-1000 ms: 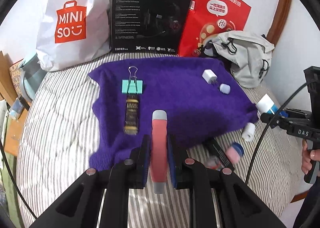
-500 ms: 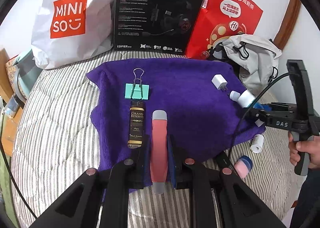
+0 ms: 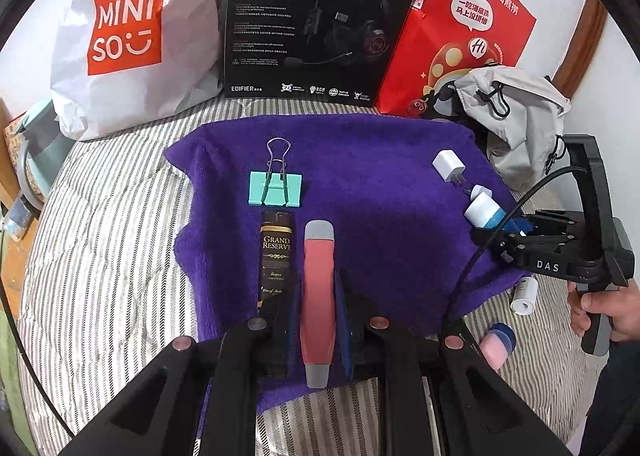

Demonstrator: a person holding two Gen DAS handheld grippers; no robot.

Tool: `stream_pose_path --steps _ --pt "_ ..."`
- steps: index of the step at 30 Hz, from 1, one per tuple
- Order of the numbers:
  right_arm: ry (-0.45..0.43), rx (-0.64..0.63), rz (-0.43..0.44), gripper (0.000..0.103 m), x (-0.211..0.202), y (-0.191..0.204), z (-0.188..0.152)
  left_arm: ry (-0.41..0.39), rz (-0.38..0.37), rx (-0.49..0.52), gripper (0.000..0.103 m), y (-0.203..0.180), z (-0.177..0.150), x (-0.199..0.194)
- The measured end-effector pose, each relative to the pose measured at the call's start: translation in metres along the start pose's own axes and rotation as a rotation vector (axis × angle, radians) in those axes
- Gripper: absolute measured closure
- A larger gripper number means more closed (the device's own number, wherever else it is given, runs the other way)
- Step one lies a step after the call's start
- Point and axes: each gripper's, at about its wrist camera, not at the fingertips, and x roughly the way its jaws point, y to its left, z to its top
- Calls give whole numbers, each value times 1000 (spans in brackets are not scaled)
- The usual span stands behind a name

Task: Organize rigid objects
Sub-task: 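Carry the pink tube onto the towel with the left tool while the right tool carries the blue-white deodorant there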

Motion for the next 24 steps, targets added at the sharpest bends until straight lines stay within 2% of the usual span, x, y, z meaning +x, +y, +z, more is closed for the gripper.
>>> stream_pose_path --steps 5,9,14,20,24 --pt "-5 -59 -16 66 1 6 -1 9 -6 -5 87 -1 2 9" --pt "16 -61 14 53 -1 6 -1 25 3 9 87 -5 4 21" --pt "25 -9 38 53 -15 -1 -10 37 6 23 87 -10 10 35" --pt "-36 45 54 53 -52 -7 -25 47 69 71 87 -20 15 49" --pt "-73 58 63 53 -75 -6 -39 61 69 77 87 -23 14 56"
